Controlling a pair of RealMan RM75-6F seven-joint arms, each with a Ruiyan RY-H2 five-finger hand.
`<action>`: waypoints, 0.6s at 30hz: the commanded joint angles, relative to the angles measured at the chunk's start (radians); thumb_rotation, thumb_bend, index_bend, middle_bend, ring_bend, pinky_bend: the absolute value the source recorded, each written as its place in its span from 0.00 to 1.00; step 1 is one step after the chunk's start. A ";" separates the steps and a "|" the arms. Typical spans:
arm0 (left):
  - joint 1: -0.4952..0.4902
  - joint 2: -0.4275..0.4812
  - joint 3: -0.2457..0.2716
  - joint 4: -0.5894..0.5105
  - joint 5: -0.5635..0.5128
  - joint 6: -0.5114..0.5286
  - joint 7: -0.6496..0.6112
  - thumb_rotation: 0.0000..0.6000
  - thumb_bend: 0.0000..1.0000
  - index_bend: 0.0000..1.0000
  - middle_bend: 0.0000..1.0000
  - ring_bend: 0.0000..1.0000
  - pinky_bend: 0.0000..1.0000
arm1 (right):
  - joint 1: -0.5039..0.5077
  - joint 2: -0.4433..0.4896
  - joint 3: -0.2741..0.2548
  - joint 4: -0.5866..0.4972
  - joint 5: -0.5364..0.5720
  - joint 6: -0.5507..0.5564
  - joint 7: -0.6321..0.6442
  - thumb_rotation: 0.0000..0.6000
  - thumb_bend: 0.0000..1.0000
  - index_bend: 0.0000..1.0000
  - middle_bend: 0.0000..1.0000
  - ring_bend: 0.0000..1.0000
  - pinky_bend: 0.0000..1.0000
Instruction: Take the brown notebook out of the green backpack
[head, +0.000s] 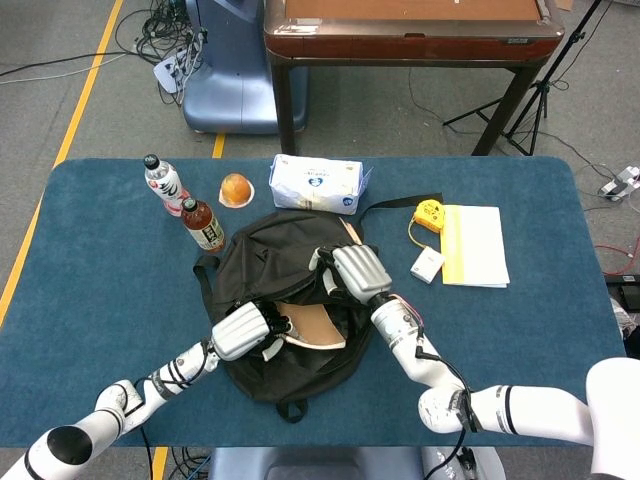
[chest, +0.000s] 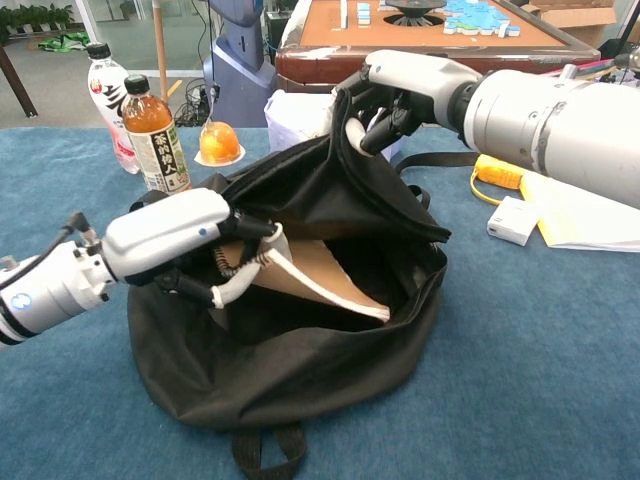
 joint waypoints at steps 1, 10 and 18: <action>0.012 0.043 -0.018 -0.069 -0.002 0.054 -0.028 1.00 0.57 0.68 0.74 0.60 0.44 | 0.000 -0.001 -0.001 0.006 0.000 -0.007 0.009 1.00 0.73 0.43 0.42 0.32 0.31; 0.015 0.131 -0.079 -0.246 -0.010 0.165 -0.061 1.00 0.57 0.71 0.81 0.67 0.50 | -0.007 0.000 -0.011 0.013 -0.022 -0.031 0.044 1.00 0.73 0.43 0.42 0.32 0.31; 0.007 0.230 -0.128 -0.432 -0.007 0.206 -0.053 1.00 0.57 0.71 0.84 0.71 0.51 | -0.014 0.033 -0.034 -0.009 -0.050 -0.098 0.091 1.00 0.73 0.42 0.39 0.31 0.31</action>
